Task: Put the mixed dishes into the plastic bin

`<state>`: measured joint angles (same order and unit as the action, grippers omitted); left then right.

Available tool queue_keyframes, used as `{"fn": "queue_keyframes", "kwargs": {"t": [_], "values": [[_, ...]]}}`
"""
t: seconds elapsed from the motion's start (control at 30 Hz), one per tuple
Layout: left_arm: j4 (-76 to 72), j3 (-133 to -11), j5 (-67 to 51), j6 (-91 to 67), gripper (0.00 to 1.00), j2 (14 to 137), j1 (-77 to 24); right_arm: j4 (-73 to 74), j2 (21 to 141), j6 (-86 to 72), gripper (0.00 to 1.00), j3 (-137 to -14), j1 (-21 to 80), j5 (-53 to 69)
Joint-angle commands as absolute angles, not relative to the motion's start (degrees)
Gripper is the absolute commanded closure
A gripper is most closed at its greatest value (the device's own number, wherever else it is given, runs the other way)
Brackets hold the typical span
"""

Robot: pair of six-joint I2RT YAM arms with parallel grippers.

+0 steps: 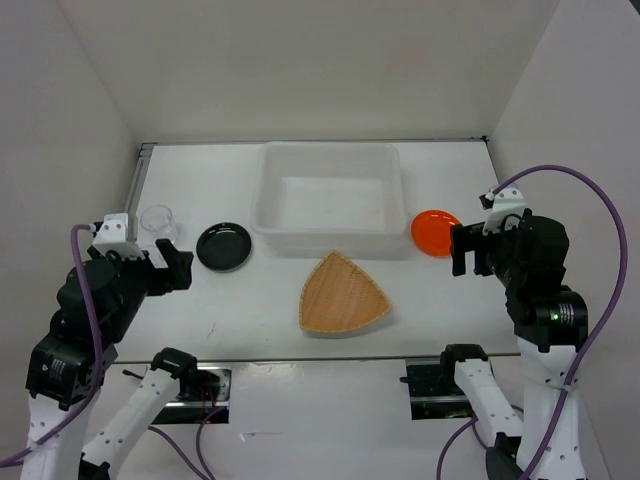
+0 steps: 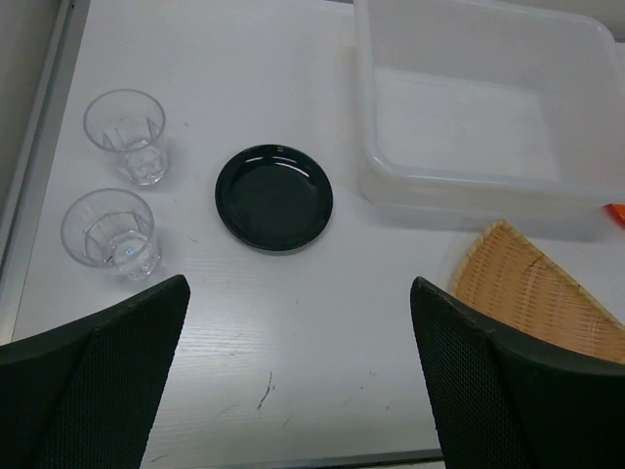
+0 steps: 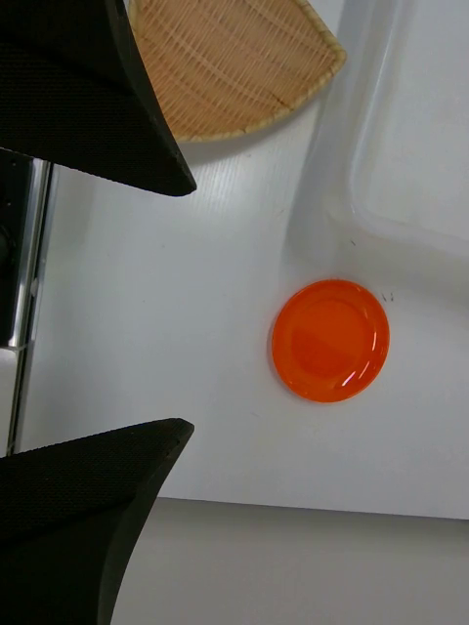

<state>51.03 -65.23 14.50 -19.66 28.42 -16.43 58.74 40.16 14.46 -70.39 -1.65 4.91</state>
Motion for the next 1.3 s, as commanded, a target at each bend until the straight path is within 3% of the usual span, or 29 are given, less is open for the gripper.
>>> {"fn": "queue_keyframes", "kwargs": {"t": [0.0,0.13,0.27,0.4,0.57,0.77,1.13,1.27], "values": [[49.7,-64.6,13.1,-19.1,0.00,28.6,-16.2,59.2,40.4,15.0,0.01,-71.1,-1.8,5.4],[50.5,-67.0,6.0,-16.3,0.00,36.7,-16.7,60.4,40.4,17.6,0.01,-71.1,-1.8,9.1],[50.0,-69.3,-15.2,-22.4,0.00,47.6,-17.2,61.7,41.0,22.4,0.01,-71.6,-1.8,13.0],[42.6,-57.6,-27.5,-34.1,0.00,50.3,-18.0,61.7,40.3,23.5,0.01,-68.9,-1.2,12.5],[37.3,-47.0,-24.3,-40.9,0.00,43.5,-20.6,61.7,37.8,23.5,0.01,-68.4,-1.2,12.5],[25.7,-33.0,-29.4,-47.2,0.00,41.7,-24.7,61.7,37.8,23.5,0.01,-67.8,-1.2,12.5],[7.2,-32.2,-29.7,-51.0,0.00,65.4,-32.6,63.6,41.0,25.9,0.01,-67.9,-1.2,16.0],[8.8,-37.6,-28.7,-49.1,0.00,73.1,-35.7,70.5,52.1,33.5,0.01,-70.9,1.0,20.2]]}}
